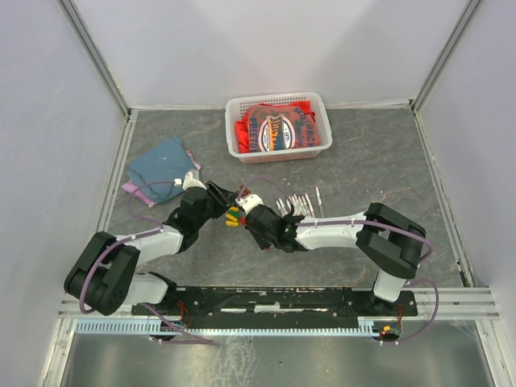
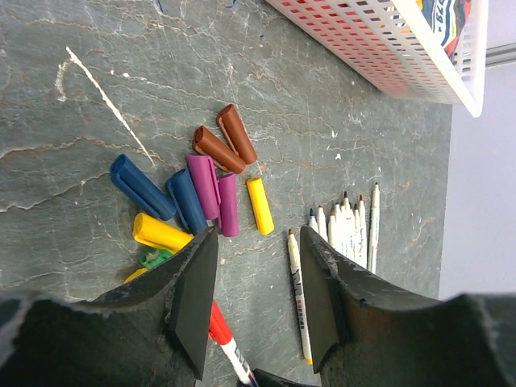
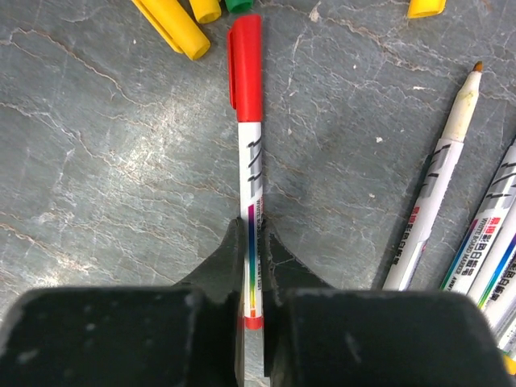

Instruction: Open the pen caps

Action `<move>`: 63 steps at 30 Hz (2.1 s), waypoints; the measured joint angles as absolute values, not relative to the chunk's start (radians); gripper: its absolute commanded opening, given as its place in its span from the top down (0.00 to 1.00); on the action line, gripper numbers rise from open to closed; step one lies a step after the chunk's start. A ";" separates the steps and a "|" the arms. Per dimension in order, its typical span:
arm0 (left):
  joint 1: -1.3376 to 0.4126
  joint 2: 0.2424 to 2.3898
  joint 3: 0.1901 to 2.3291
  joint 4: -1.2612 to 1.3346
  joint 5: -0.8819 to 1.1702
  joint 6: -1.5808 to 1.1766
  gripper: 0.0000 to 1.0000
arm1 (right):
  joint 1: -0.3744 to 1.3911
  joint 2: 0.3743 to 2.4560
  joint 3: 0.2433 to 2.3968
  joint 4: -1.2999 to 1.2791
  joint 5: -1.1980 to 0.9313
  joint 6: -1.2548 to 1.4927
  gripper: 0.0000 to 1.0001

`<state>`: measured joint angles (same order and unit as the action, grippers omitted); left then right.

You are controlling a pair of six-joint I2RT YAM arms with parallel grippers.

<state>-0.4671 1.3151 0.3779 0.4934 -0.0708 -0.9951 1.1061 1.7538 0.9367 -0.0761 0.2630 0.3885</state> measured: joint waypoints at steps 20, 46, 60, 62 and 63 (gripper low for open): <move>-0.467 1.325 0.364 0.541 0.037 -0.999 0.38 | 1.106 1.584 0.905 -0.111 0.298 0.399 0.99; -0.467 1.521 0.267 1.006 0.246 -1.182 0.66 | 1.048 1.529 0.889 -0.058 0.213 0.438 0.99; -0.466 1.551 0.266 1.079 0.271 -1.196 0.97 | 1.012 1.522 0.865 -0.033 0.153 0.460 0.97; -0.466 1.557 0.266 1.090 0.274 -1.196 0.97 | 1.009 1.517 0.861 -0.030 0.147 0.463 0.82; -0.466 1.561 0.266 1.099 0.277 -1.196 0.97 | 1.007 1.514 0.859 -0.029 0.143 0.467 0.75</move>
